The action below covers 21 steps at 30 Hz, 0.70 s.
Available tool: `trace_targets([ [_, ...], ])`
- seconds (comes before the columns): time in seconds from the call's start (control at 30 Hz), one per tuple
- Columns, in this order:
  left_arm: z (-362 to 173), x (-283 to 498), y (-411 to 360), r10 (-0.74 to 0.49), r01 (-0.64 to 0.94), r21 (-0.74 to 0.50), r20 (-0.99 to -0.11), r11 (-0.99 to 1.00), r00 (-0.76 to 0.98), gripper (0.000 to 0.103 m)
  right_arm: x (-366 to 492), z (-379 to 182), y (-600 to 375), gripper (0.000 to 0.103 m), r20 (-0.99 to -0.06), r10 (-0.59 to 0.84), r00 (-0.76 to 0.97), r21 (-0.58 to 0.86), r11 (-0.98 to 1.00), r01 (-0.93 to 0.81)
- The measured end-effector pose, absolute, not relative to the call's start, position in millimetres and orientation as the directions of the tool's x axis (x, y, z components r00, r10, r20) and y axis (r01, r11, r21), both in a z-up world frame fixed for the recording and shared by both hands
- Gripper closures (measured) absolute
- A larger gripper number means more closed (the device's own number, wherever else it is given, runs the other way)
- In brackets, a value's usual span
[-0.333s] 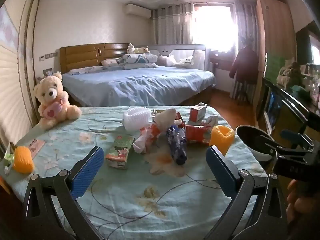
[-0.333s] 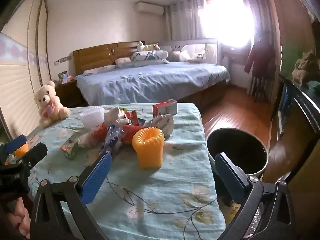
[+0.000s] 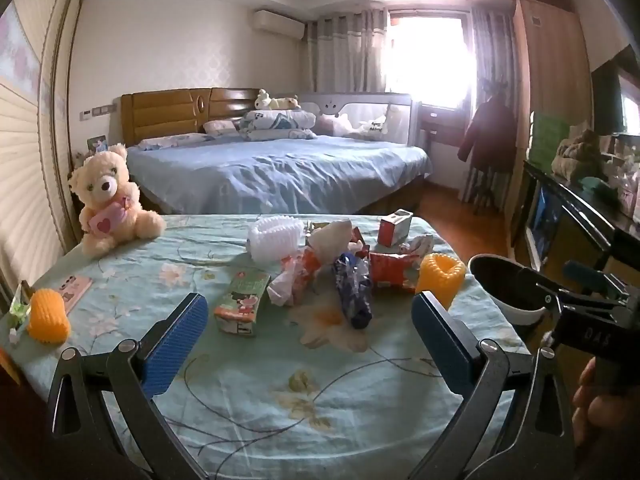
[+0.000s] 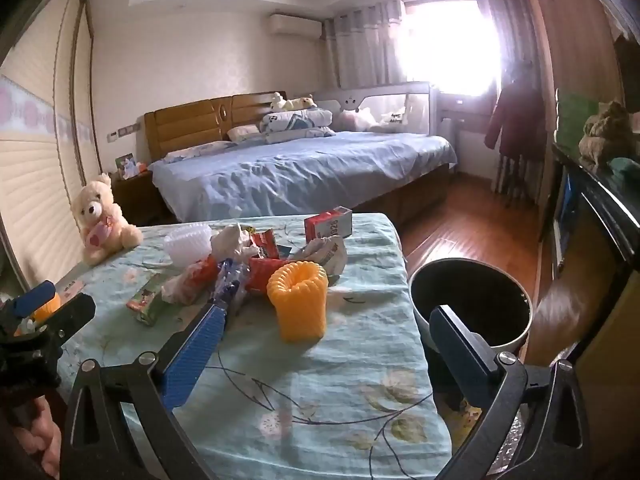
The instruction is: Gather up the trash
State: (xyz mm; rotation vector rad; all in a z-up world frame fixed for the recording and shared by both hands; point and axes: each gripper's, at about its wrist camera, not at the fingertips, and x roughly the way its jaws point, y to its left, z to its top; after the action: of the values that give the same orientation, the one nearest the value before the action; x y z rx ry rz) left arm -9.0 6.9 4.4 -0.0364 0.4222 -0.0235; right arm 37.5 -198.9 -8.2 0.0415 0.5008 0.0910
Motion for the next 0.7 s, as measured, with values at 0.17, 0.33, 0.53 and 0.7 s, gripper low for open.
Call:
trace_targets([
  [0.17,4.7,-7.8,8.7,-0.035,0.018,-0.043,-0.410,0.999,0.911,0.000,32.3,-7.0,-197.5,0.000,-0.469,0.086,0.879,0.056,0.996,-0.068],
  [0.33,3.8,-9.1,7.1,-0.033,0.020,-0.036,-0.408,0.999,0.912,0.000,30.9,-6.0,-197.5,0.000,-0.466,0.088,0.880,0.058,0.996,-0.069],
  [0.53,1.8,-7.8,9.6,-0.033,0.019,-0.039,-0.410,0.999,0.911,0.000,30.1,-6.3,-197.5,0.000,-0.473,0.097,0.875,0.069,0.995,-0.073],
  [0.7,3.0,-9.2,7.7,-0.031,0.014,-0.043,-0.414,0.999,0.910,0.000,31.3,-7.7,-197.5,0.000,-0.472,0.104,0.875,0.074,0.994,-0.078],
])
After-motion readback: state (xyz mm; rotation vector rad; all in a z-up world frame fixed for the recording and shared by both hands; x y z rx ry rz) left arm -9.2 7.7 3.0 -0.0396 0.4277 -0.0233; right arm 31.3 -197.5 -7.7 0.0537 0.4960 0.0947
